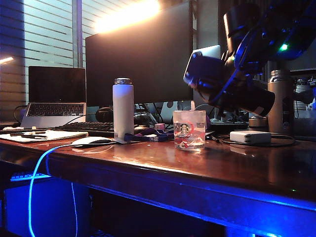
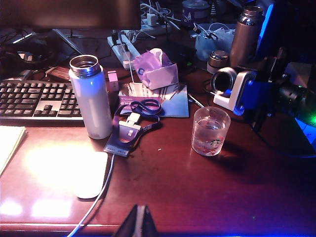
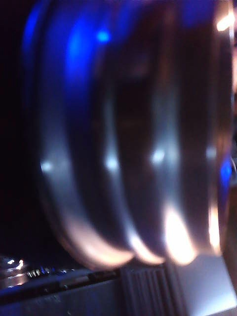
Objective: Pick up the black thermos, pour a little water from inside into the glass cup, then place the black thermos back on the table.
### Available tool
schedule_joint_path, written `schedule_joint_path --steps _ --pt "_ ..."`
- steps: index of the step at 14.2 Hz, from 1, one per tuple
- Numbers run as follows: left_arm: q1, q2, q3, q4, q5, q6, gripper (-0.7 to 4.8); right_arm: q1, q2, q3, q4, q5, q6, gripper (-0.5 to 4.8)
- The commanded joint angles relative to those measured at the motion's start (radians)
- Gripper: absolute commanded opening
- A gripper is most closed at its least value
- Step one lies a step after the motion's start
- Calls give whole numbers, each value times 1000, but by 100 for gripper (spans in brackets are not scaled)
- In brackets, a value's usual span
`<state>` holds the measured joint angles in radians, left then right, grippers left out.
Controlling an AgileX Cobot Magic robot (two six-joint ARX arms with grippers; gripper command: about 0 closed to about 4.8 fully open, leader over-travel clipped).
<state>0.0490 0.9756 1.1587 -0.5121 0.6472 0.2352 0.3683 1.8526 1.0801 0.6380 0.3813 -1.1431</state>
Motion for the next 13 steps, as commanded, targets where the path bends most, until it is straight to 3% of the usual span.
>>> schedule_joint_path --steps 1,8,13 --pt "0 -2 3 12 4 0 -2 0 -28 5 35 22 140 53" --pt "0 -2 3 12 4 0 -2 -5 -171 -122 5 31 621 49" --pt "0 -2 3 12 4 0 -2 -5 -293 -233 -92 -31 884 49"
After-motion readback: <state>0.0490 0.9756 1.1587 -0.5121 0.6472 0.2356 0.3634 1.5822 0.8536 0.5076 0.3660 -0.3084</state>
